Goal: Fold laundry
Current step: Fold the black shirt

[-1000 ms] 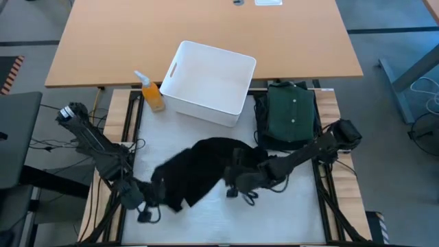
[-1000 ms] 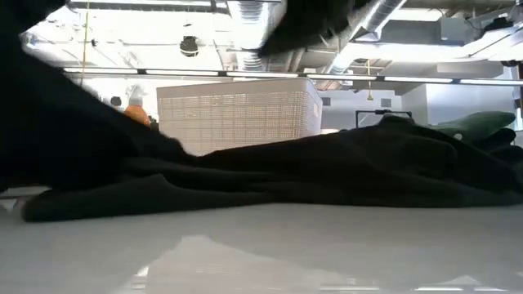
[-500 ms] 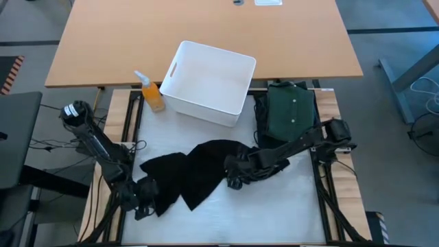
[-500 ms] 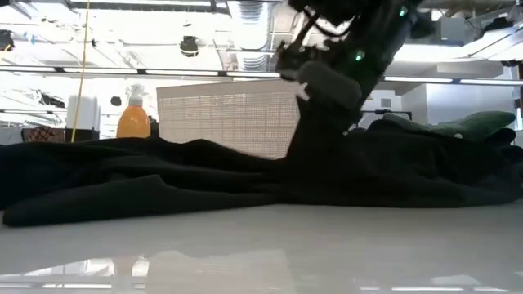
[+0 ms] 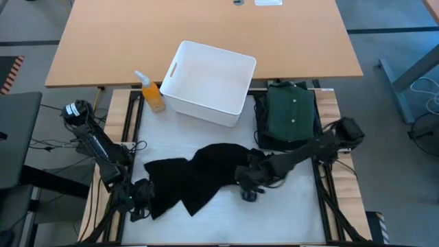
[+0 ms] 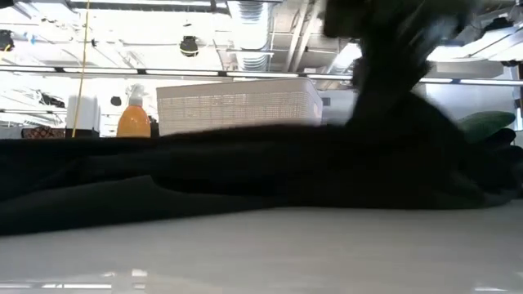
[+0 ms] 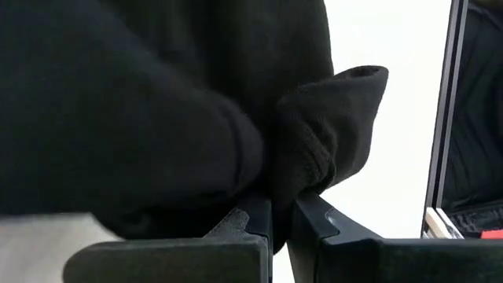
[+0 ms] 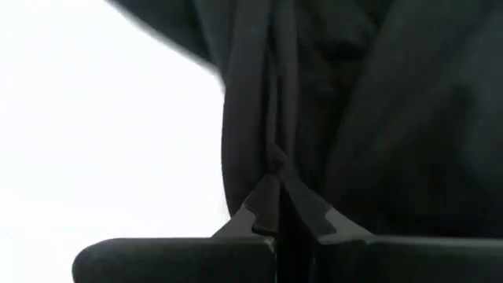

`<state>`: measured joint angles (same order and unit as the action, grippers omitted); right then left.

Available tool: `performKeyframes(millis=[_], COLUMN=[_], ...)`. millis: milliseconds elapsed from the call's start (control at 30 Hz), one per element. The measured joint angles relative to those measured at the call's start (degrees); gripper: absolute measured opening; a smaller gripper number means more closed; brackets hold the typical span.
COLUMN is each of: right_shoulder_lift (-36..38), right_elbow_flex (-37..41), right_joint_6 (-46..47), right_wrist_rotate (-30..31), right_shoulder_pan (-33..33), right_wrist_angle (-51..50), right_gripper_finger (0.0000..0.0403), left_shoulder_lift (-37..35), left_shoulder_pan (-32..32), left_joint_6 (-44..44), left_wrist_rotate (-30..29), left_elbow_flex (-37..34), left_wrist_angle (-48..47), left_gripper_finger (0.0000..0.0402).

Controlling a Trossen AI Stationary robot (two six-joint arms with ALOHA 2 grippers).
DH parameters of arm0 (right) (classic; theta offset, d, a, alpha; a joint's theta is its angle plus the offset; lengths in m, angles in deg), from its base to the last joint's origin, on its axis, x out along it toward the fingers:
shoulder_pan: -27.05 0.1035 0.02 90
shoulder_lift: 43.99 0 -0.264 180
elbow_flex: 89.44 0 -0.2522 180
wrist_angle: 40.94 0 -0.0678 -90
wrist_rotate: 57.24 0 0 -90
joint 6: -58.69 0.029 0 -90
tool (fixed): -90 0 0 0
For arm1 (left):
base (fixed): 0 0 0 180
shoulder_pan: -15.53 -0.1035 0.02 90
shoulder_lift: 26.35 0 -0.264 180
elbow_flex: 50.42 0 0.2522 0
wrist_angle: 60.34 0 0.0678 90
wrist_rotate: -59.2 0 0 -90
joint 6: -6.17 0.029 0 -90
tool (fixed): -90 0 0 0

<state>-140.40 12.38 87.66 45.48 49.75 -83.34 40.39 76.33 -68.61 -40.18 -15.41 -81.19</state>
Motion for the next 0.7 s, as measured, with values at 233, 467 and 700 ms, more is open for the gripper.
performKeyframes(millis=[233,467,700], right_shoulder_lift=[10.9,11.0,8.6], right_elbow_flex=[0.0,0.0,0.0], right_joint_6=[13.3,35.8,46.5], right_wrist_rotate=[-1.3,5.1,10.0], right_shoulder_pan=[14.8,30.4,34.2], right_wrist_angle=[-3.1,1.3,-5.2], right_gripper_finger=[0.0024,0.0065,0.0097], left_shoulder_lift=[0.0,0.0,0.0], left_shoulder_pan=[0.2,0.2,0.2], left_joint_6=[0.0,0.5,1.1], left_wrist_rotate=[-0.7,0.1,-3.4], left_elbow_flex=[0.0,0.0,0.0], left_wrist_angle=[-0.5,-1.2,-0.2], left_gripper_finger=[0.0,0.0,0.0])
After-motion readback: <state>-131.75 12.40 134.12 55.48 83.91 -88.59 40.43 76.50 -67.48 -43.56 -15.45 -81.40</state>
